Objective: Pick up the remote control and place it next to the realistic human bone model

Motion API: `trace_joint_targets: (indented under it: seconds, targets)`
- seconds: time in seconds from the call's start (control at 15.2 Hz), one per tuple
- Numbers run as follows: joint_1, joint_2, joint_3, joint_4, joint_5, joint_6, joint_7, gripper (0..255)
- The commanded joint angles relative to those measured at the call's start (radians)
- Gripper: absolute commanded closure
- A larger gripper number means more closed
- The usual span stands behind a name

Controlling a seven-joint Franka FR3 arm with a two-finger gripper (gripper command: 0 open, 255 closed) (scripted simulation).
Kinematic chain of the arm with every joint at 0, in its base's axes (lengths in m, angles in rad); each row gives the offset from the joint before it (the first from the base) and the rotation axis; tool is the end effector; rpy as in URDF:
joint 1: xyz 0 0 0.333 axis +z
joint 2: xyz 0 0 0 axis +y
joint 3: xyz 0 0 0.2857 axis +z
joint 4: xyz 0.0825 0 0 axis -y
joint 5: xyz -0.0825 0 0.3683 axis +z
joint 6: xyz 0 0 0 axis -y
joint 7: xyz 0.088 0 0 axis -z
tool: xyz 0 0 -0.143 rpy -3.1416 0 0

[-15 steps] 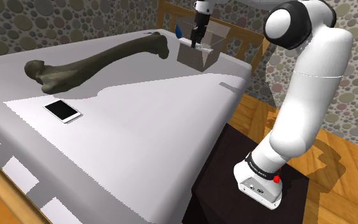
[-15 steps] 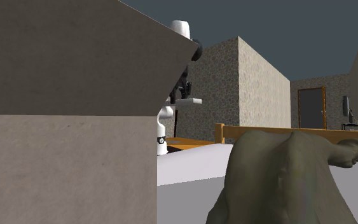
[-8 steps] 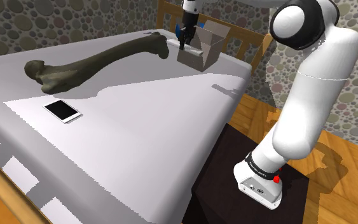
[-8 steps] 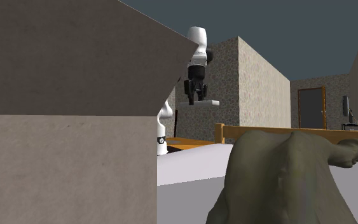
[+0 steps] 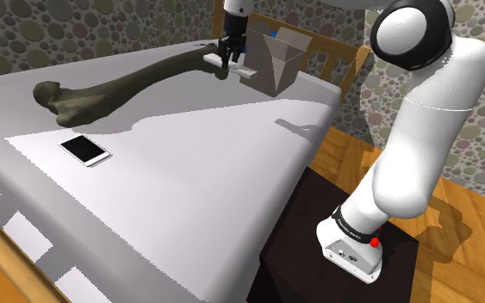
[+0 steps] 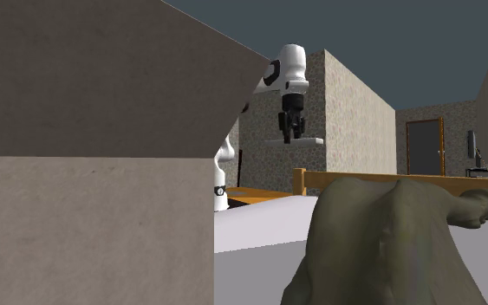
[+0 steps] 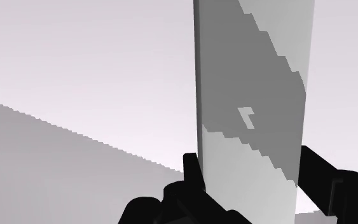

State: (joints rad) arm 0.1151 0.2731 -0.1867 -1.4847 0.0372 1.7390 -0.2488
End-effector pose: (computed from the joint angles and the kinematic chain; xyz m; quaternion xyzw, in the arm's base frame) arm 0.6179 -0.0292 0.4563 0.9960 0.0884 -0.0080 0.0055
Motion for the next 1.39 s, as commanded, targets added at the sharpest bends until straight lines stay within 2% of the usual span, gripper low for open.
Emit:
trace_joint_targets:
  seconds: [0.0,0.4,0.79,1.12,1.32]
  targets:
    - [0.023,0.021,0.014,0.026,0.0,-0.005,0.039,255]
    - [0.101,0.076,0.056,0.109,-0.003,-0.032,0.162,255]
    - [0.177,0.173,0.093,0.257,-0.006,-0.083,0.278,255]
    - [0.238,0.301,0.118,0.461,-0.008,-0.159,0.368,255]
    - [0.273,0.423,0.131,0.665,-0.008,-0.241,0.42,255]
